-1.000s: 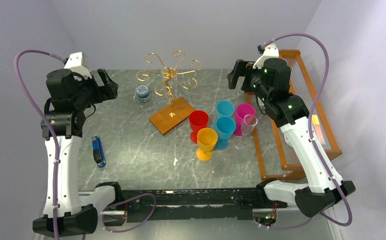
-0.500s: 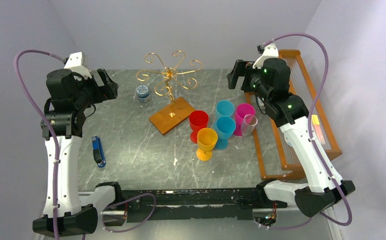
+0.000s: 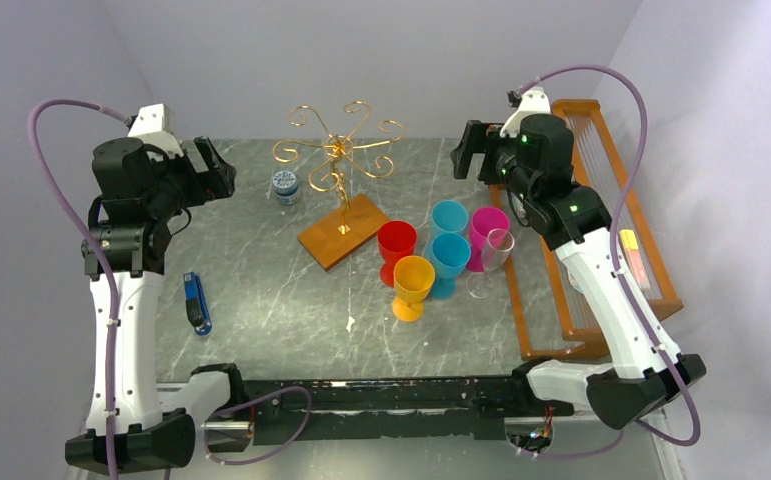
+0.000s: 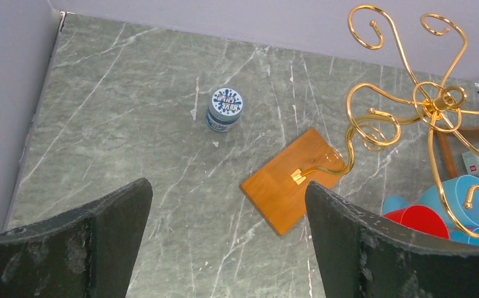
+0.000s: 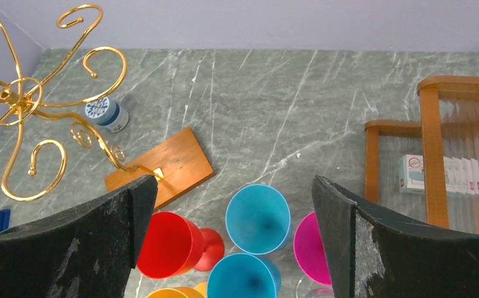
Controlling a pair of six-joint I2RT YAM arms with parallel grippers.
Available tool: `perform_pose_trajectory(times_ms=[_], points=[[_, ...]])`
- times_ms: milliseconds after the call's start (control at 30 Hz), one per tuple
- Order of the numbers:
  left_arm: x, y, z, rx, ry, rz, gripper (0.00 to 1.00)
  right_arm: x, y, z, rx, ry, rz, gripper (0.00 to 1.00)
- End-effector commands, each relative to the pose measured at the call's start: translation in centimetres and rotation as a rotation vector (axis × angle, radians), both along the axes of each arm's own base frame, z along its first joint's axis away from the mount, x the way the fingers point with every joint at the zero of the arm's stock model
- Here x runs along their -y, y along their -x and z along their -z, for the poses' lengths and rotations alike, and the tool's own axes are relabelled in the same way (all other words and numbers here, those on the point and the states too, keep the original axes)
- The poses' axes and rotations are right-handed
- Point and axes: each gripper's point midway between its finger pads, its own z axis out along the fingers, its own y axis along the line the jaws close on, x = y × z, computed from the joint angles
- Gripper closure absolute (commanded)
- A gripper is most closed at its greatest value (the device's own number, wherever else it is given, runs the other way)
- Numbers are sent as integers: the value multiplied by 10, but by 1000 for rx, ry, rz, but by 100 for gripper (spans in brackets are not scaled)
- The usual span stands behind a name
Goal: Take the wine glass off the wine glass rack
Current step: Reset both arms
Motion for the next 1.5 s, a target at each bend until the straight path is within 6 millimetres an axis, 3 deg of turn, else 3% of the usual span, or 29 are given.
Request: perform_pose_trajectory(times_ms=[0, 733, 1467], points=[[1, -2, -6, 24, -1, 12, 3, 1, -1, -6, 3, 17, -12, 0], [2, -2, -6, 26, 2, 19, 3, -1, -1, -5, 3, 18, -19, 0], [2, 0, 7, 0, -5, 20, 3, 8, -3, 1, -14, -14, 54, 0]])
